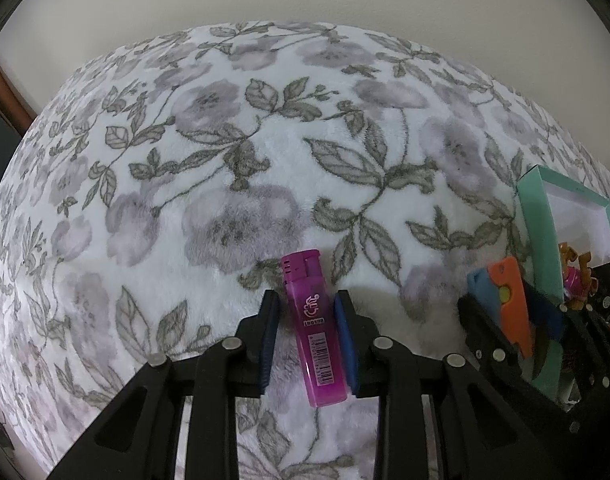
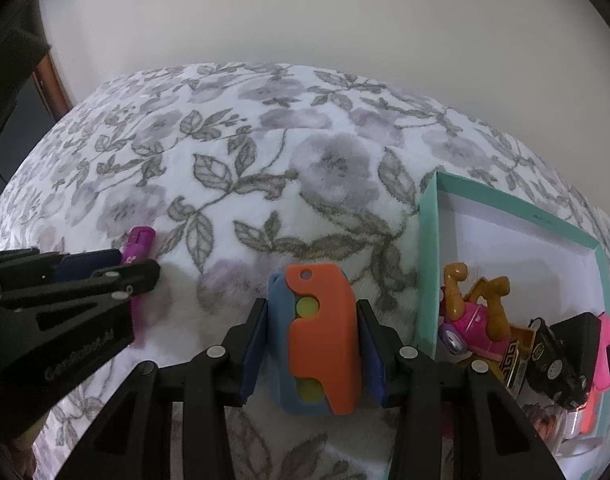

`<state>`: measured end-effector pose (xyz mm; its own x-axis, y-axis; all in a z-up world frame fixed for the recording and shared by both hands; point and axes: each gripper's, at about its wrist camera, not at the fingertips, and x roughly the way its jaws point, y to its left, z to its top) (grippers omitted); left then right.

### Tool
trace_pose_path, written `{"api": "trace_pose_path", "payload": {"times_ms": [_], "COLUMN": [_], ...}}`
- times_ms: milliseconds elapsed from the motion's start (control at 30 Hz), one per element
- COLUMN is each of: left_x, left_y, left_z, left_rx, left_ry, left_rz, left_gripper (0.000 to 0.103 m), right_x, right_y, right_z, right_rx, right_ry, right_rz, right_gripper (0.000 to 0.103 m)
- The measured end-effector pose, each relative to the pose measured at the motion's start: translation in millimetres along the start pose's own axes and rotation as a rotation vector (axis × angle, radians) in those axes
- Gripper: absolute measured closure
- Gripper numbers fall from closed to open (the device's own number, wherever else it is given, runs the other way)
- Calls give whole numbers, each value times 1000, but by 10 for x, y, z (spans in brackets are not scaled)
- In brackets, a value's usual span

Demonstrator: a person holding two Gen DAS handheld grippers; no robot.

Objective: Organize rigid objects
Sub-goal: 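Lift the lighter with the left tool while the right tool carries the orange-blue toy over the tray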

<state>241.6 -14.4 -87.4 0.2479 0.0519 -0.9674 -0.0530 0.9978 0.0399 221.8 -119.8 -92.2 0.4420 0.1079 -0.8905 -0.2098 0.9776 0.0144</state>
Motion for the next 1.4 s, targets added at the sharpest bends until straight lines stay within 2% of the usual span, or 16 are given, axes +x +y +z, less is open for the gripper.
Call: {"api": "trace_pose_path", "payload": {"times_ms": [33, 167, 300, 467, 667, 867, 1067, 1200, 1400], "left_x": [-7, -25, -110, -380, -812, -1218, -1462, -1547, -1642], "left_y": [11, 56, 118, 187, 285, 280, 162, 39, -294], "left_z": [8, 37, 67, 143, 214, 270, 272, 247, 152], "left_rx": [-3, -19, -43, -55, -82, -81, -54, -35, 16], "left_ry": [-2, -8, -24, -89, -192, -297, -356, -365, -340], "left_rz": [-11, -34, -89, -111, -172, -220, -237, -256, -272], "left_gripper": [83, 83, 83, 83, 83, 83, 83, 83, 83], "right_x": [-8, -36, -89, -239, -638, -1053, -1271, -1362, -1581], "right_y": [1, -28, -61, -103, -206, -342, -595, -809, -1035], "right_z": [-12, -26, -27, 24, 154, 251, 266, 232, 143], "right_rx": [-3, 12, 45, 65, 91, 110, 148, 196, 245], "right_ry": [-2, 4, 4, -26, -122, -210, -233, -227, -221], "right_rz": [6, 39, 92, 117, 142, 134, 107, 97, 66], "right_gripper": [58, 58, 58, 58, 58, 58, 58, 58, 58]}}
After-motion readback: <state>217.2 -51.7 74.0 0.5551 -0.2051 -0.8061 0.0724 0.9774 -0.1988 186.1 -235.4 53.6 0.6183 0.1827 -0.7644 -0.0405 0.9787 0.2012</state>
